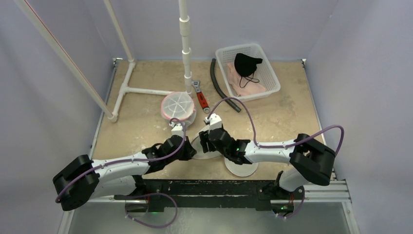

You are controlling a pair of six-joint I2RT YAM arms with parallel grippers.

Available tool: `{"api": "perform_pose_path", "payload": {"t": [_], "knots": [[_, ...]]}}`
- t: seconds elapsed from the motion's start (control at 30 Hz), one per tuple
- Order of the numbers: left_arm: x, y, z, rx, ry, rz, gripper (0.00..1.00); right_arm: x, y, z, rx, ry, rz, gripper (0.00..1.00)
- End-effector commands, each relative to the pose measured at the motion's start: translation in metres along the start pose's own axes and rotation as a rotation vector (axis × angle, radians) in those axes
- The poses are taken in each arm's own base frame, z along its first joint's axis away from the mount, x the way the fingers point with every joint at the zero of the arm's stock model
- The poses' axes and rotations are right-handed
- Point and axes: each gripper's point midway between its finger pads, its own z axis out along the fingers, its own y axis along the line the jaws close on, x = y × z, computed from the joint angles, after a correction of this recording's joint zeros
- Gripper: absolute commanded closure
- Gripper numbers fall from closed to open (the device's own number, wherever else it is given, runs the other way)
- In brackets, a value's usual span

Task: Unzip the laundry bag and remove the bra
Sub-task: Pick up the bra from the laundry bag.

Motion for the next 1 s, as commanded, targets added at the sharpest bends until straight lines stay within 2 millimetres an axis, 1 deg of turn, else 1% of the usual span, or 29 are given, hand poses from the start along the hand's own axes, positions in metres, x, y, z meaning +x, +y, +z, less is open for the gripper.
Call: {"api": "perform_pose_path", "payload": {"t": [0.0,0.13,0.23,0.4,0.57,0.7,0.77,0.87,0.97], "knots": [[-0.002,-0.001,-0.003,0.017,-0.019,-0.025,1.00,-0.022,0.026,-0.002,-0.080,-0.063,-0.045,0.32],[-0.003,-0.002,-0.003,0.019,-0.022,-0.027,1.00,-0.014,0.029,-0.003,-0.093,-0.048,-0.092,0.32],[-0.001,-0.001,-0.003,0.022,-0.021,-0.029,1.00,-0.005,0.025,0.002,-0.052,-0.023,-0.117,0.34],[0.000,-0.003,-0.005,0.036,-0.015,-0.035,1.00,0.001,0.015,0.010,0.021,-0.020,-0.115,0.39],[0.003,0.001,-0.007,0.030,-0.010,-0.036,1.00,-0.001,0.004,0.013,0.101,-0.035,-0.087,0.48],[0.004,0.004,-0.008,0.023,-0.011,-0.038,1.00,-0.002,-0.004,0.013,0.151,-0.038,-0.075,0.60],[0.004,0.005,-0.009,0.021,-0.014,-0.039,1.00,-0.004,-0.008,0.011,0.172,-0.045,-0.065,0.62],[0.004,0.006,-0.009,0.022,-0.016,-0.040,1.00,-0.009,-0.002,0.006,0.128,-0.064,-0.063,0.59],[0.005,0.005,-0.008,0.026,-0.014,-0.040,1.00,-0.013,0.011,0.002,0.043,-0.079,-0.068,0.48]]}}
